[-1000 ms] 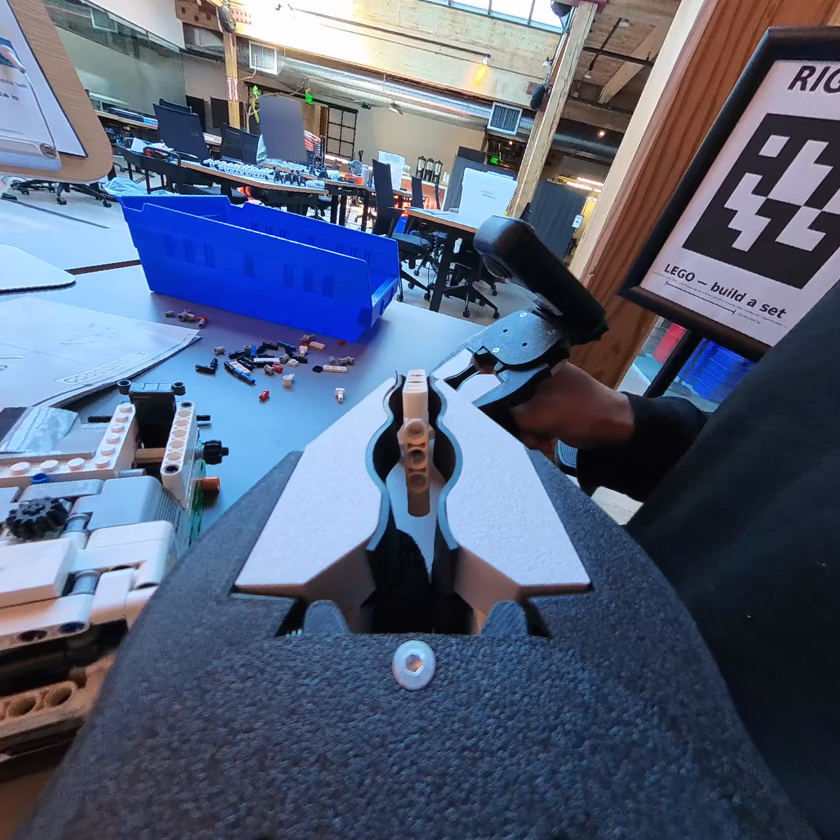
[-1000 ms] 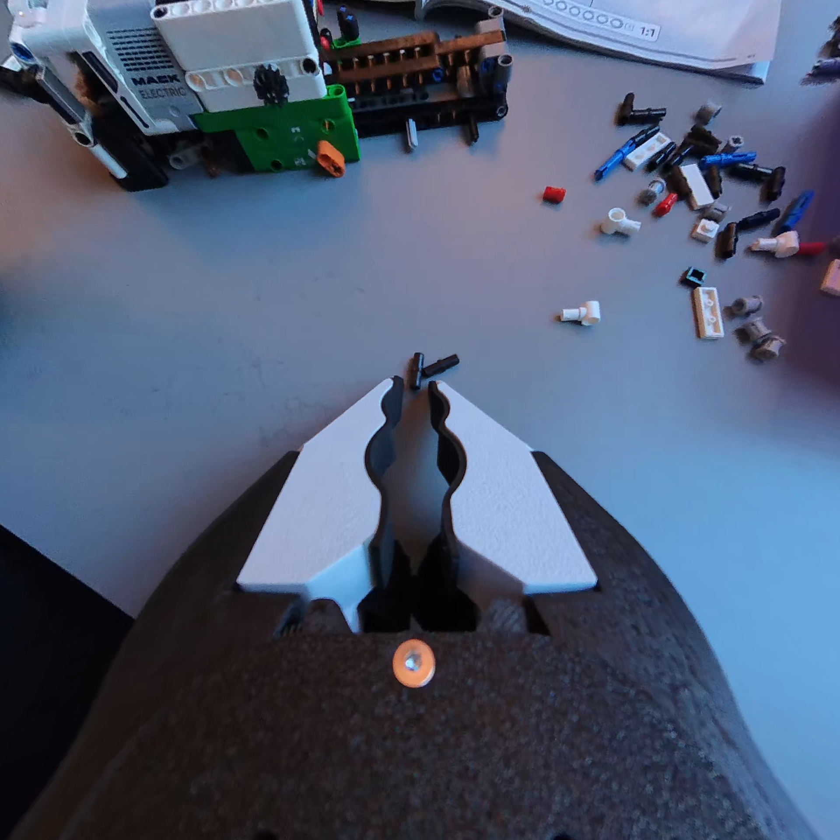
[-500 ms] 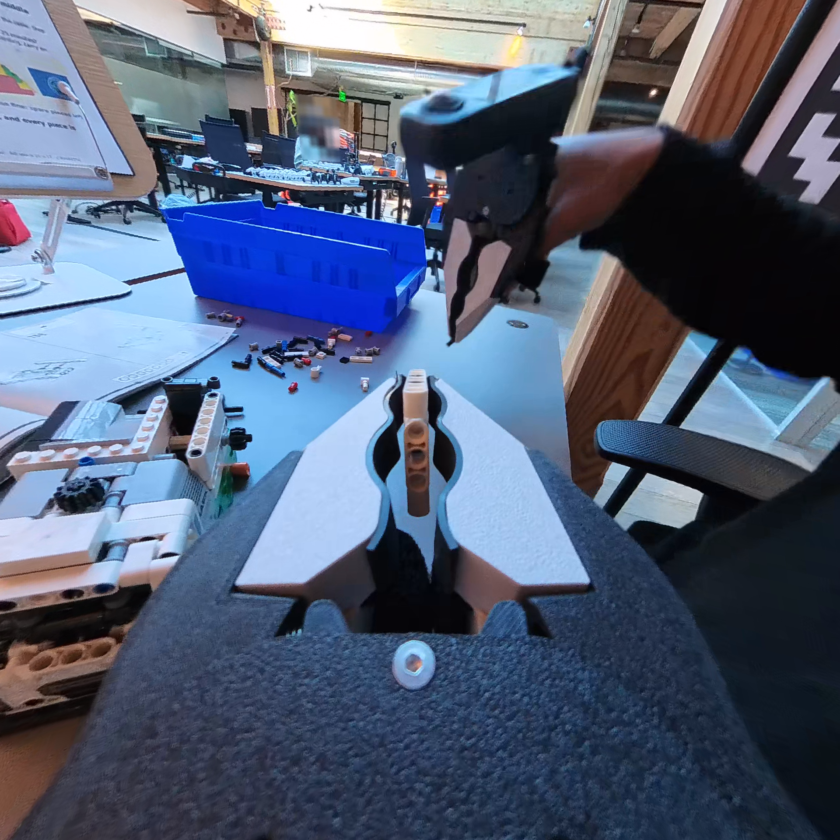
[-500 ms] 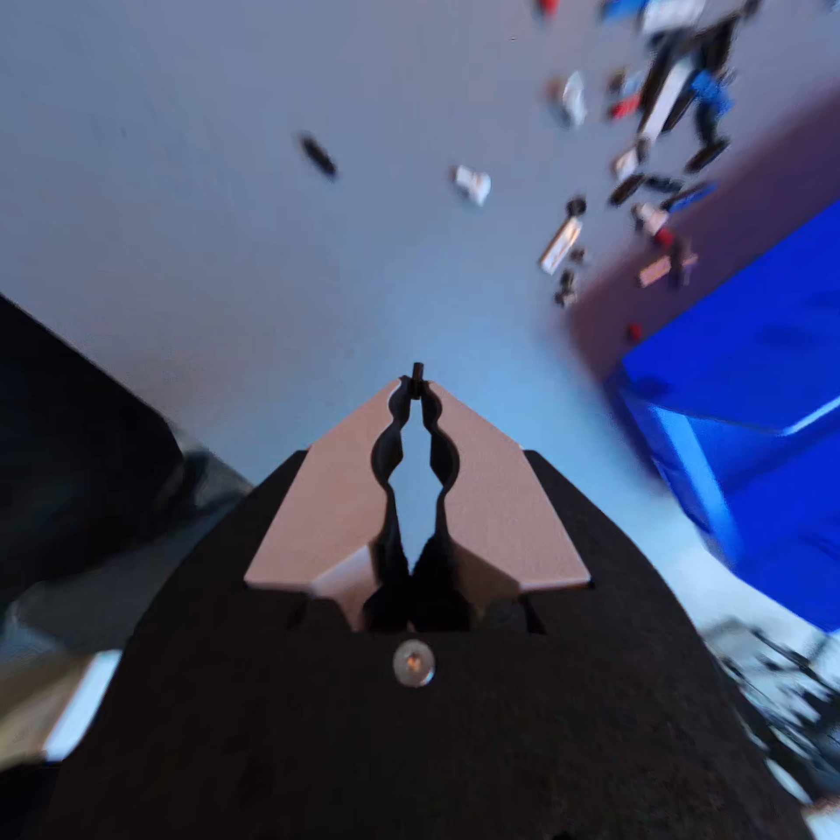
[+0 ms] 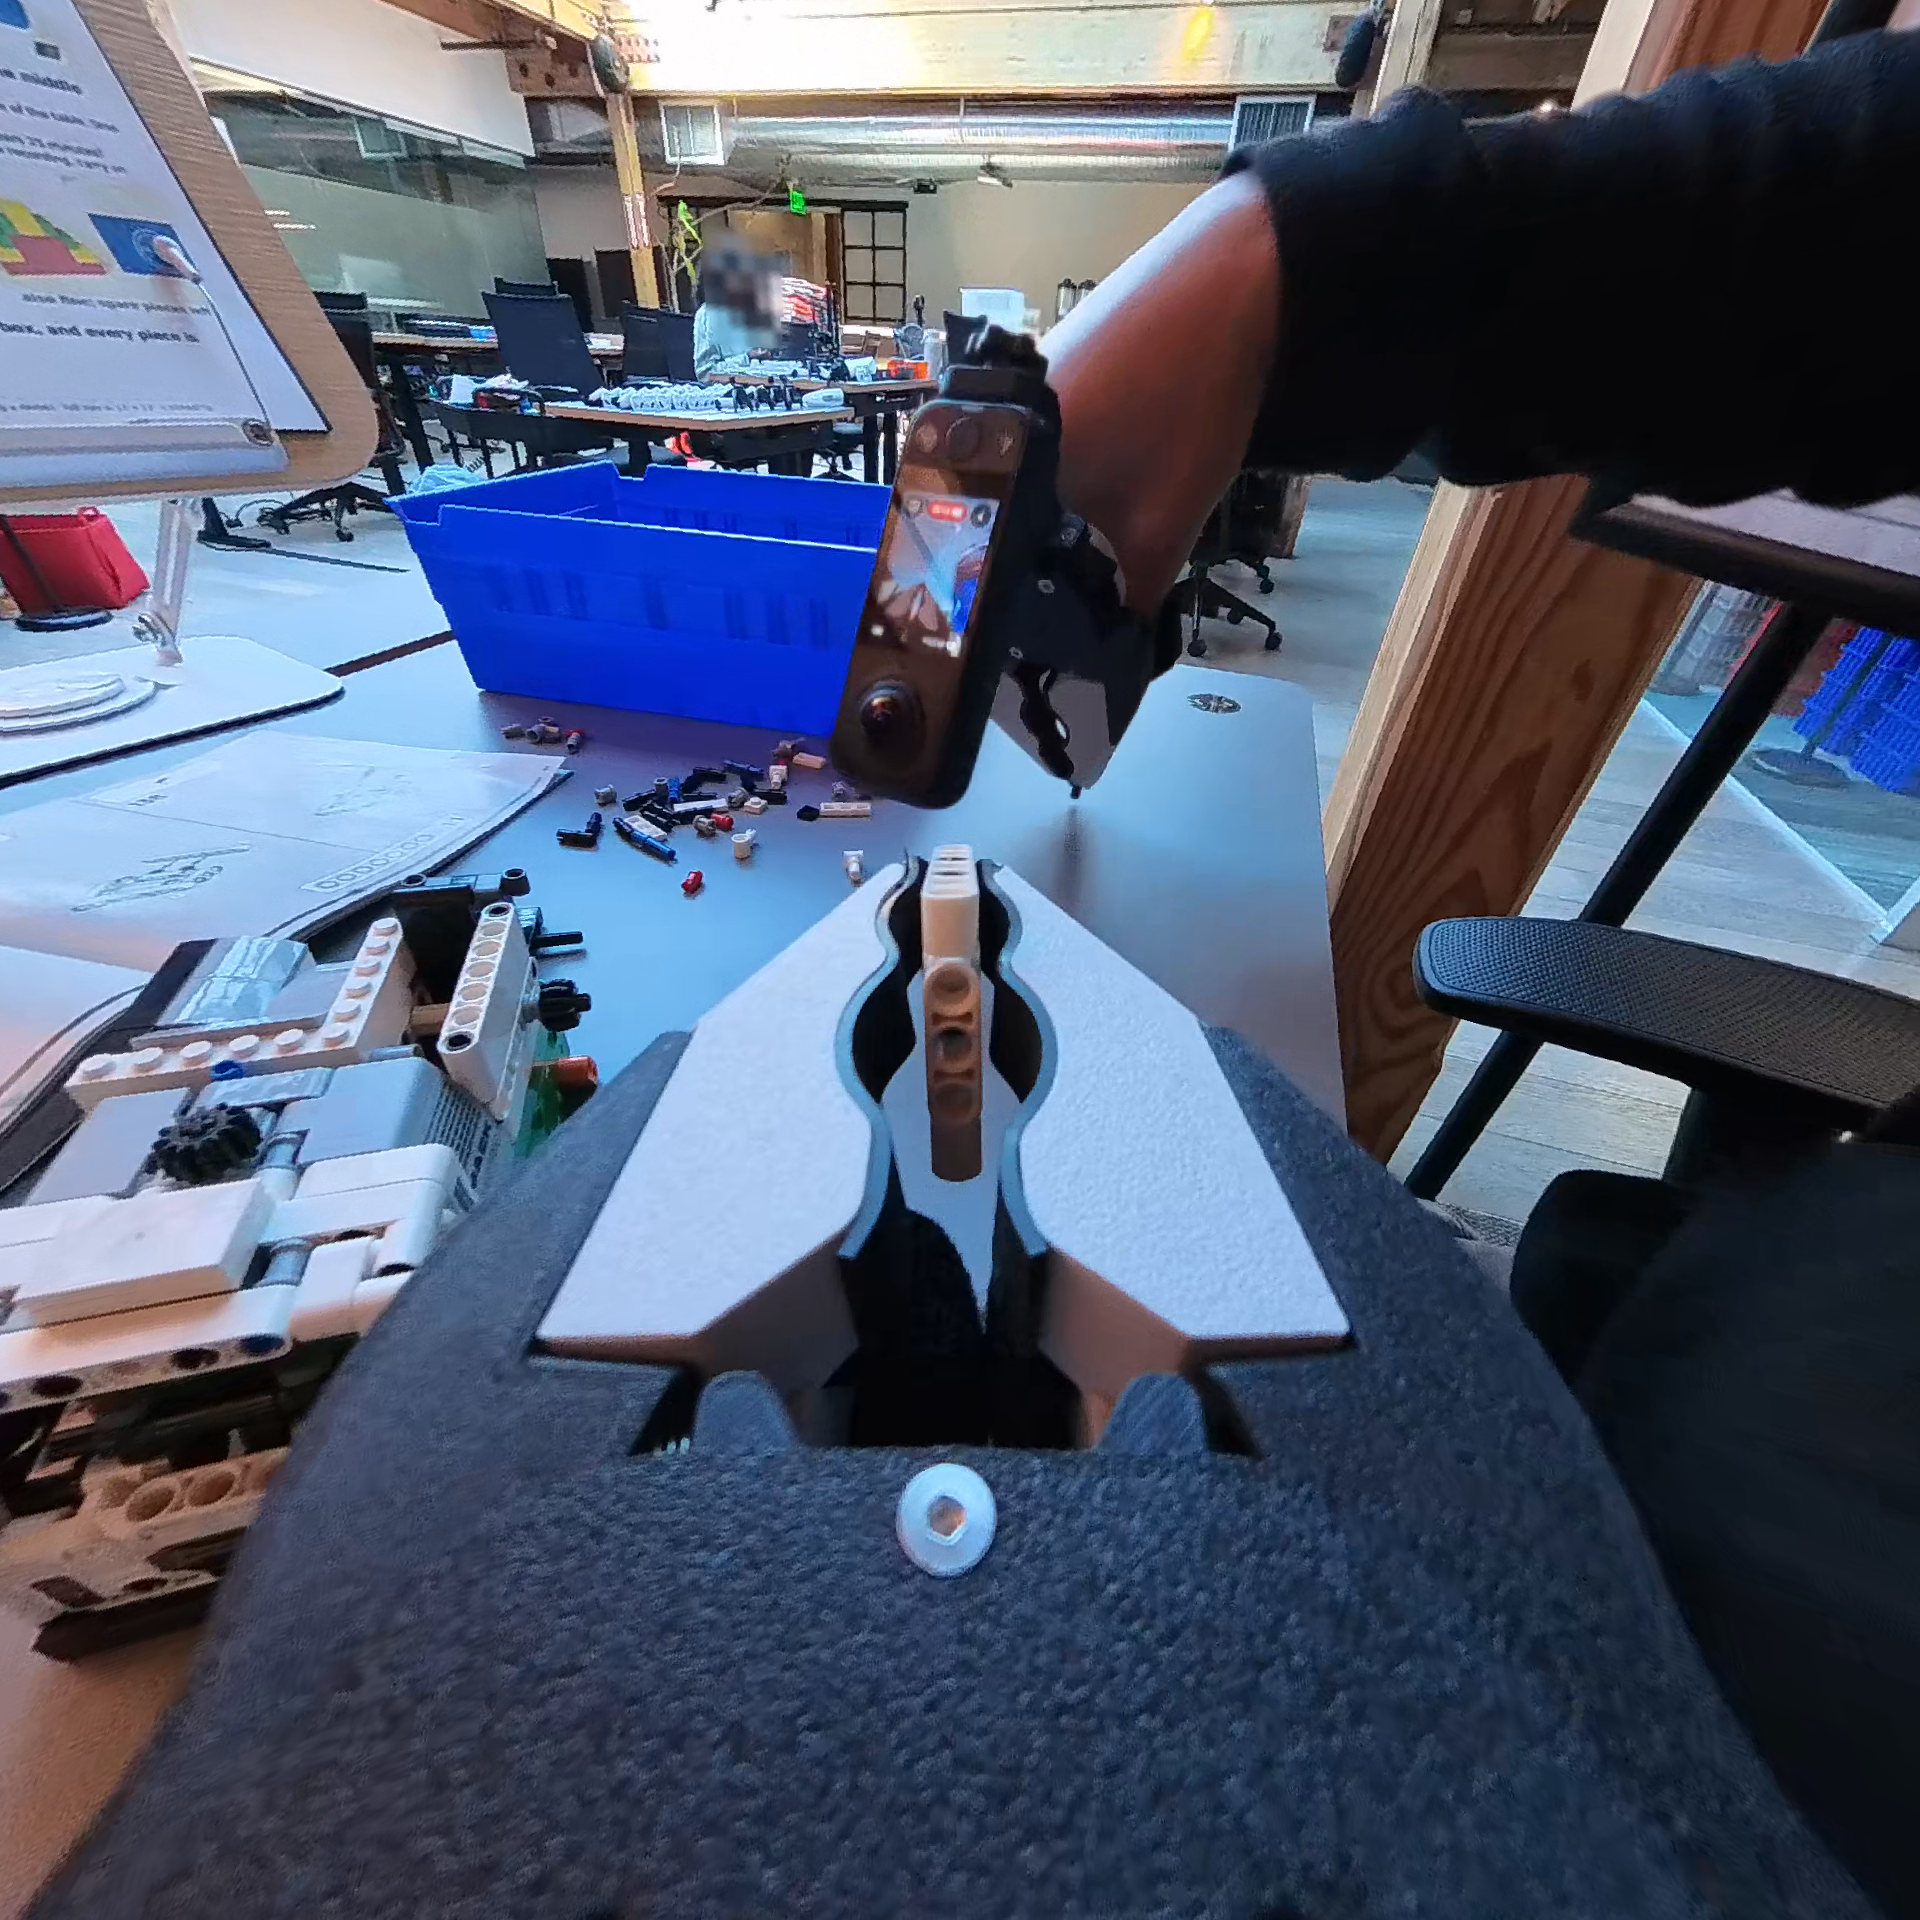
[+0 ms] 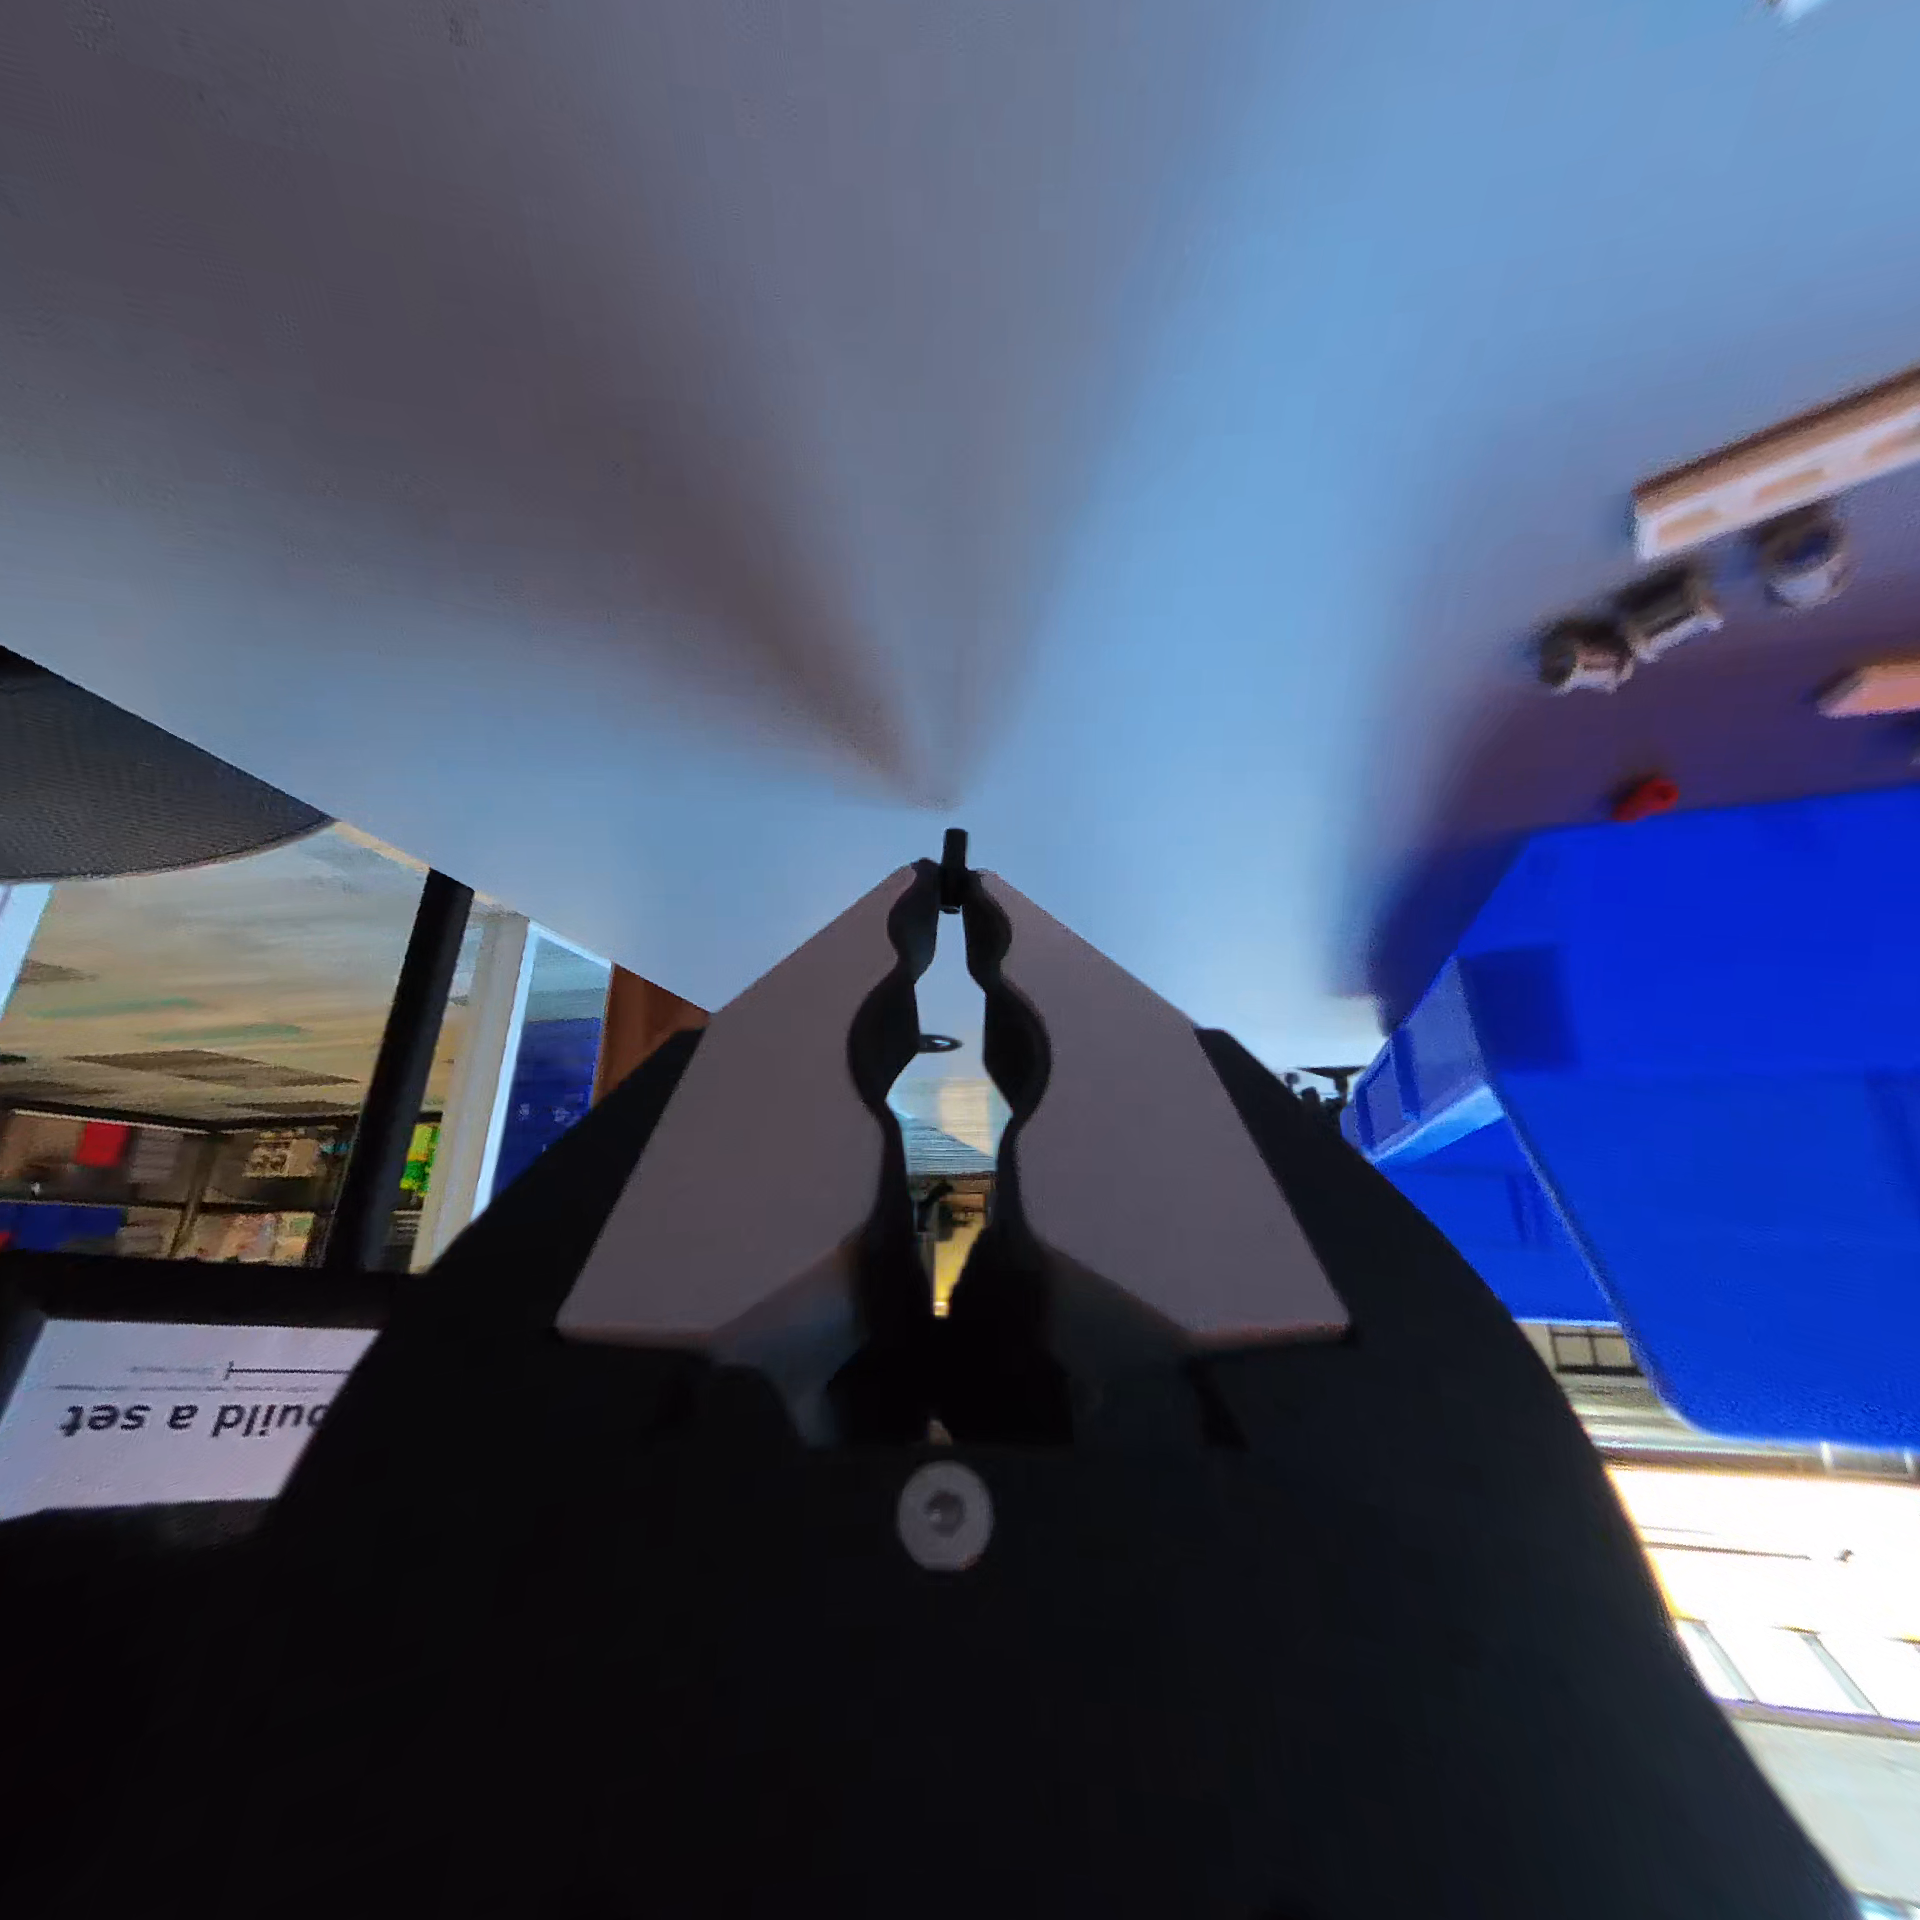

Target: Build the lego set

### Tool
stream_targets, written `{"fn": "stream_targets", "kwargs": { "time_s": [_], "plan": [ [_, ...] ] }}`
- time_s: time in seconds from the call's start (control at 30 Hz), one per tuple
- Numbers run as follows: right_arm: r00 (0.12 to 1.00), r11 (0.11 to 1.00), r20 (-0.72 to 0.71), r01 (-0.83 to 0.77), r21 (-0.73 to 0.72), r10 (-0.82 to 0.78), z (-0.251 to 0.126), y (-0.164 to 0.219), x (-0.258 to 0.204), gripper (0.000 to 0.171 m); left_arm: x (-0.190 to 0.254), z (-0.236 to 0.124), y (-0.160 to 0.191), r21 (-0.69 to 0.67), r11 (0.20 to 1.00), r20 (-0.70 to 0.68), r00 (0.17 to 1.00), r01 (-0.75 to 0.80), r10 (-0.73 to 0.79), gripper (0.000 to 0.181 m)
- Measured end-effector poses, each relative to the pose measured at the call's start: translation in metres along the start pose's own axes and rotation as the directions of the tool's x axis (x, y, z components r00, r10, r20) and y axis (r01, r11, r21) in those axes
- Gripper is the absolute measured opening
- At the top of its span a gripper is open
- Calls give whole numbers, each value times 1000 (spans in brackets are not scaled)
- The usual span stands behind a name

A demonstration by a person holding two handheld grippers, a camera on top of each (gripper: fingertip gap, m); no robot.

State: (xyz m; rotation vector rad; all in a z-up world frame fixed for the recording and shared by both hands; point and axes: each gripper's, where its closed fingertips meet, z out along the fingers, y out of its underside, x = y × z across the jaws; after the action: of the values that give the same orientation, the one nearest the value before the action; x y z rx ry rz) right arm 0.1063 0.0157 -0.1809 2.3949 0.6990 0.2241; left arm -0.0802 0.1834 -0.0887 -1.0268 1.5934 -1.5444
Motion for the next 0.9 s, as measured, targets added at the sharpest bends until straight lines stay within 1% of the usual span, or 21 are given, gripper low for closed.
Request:
{"fn": "stream_targets", "kwargs": {
  "time_s": [0.1, 0.17, 0.7, 0.9],
  "plan": [
    [1000, 1000, 0, 25, -16, -25, 3, 1, 0, 4, 1, 1, 1, -9, 1000, -3, 1000, -8, 8, 7],
    [999, 999, 4, 32, 0, -32, 4, 0, 0, 4, 1, 0, 1, -4, 1000, -3, 1000, -9, 9, 7],
    [1000, 1000, -9, 22, -3, -22, 7, 2, 2, 4, 1, 0, 1, -4, 1000, -10, 1000, 4, -4, 7],
    [999, 1000, -19, 26, 3, -26, 6, 1, 1, 10, 2, 1, 1, -7, 1000, -14, 1000, 0, 0, 7]
  ]
}}
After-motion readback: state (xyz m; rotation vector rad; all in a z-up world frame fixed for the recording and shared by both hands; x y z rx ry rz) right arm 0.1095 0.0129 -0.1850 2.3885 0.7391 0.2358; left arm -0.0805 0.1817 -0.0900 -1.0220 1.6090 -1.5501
